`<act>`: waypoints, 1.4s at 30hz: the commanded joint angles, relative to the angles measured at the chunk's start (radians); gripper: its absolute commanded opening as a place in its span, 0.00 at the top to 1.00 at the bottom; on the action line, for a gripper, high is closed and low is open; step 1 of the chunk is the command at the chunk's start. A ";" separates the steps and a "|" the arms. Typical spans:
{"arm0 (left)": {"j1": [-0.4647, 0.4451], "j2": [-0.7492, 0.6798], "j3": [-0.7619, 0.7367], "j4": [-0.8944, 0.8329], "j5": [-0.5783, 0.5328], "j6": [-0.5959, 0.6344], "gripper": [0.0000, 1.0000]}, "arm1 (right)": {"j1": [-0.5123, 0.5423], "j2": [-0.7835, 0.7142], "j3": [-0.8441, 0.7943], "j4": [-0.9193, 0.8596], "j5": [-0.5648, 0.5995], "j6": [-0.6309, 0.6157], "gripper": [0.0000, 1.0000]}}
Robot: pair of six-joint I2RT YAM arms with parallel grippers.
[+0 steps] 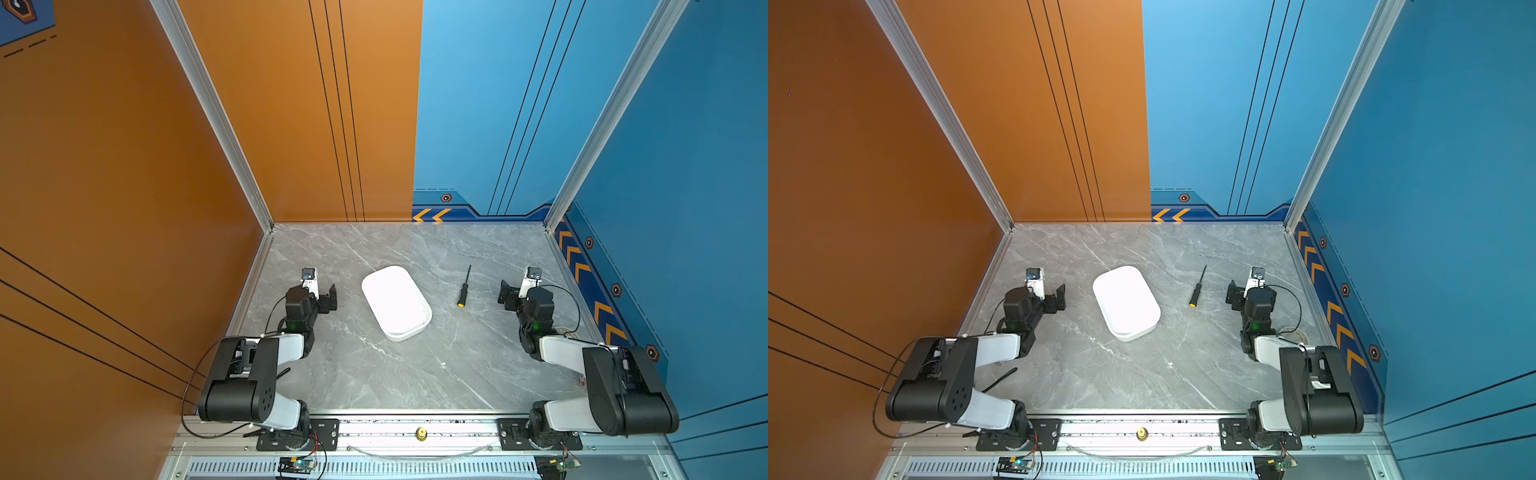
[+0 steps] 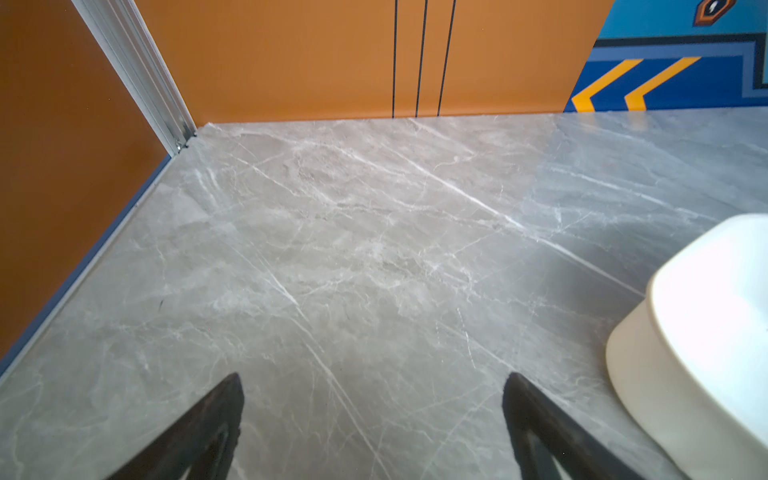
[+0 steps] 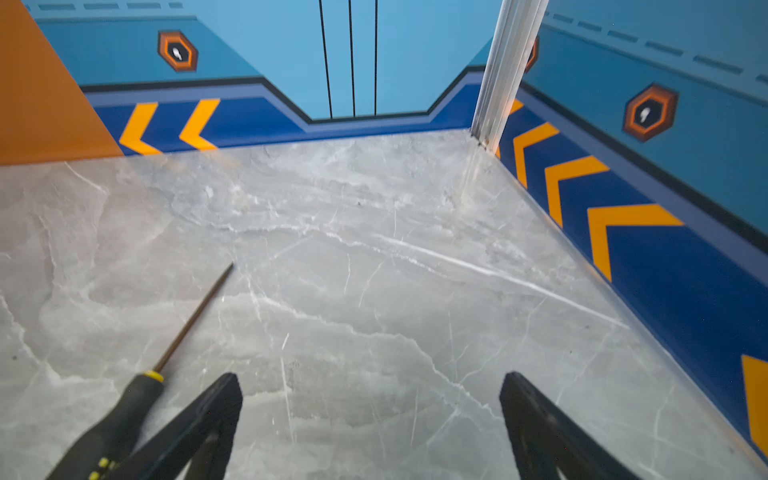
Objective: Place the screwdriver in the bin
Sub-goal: 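Reach the right gripper over the screwdriver handle while the left arm nears the bin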
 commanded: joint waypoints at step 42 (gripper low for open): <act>-0.187 0.126 0.446 -0.846 0.259 -0.435 0.07 | 0.328 0.491 0.852 -1.200 -0.042 0.423 0.31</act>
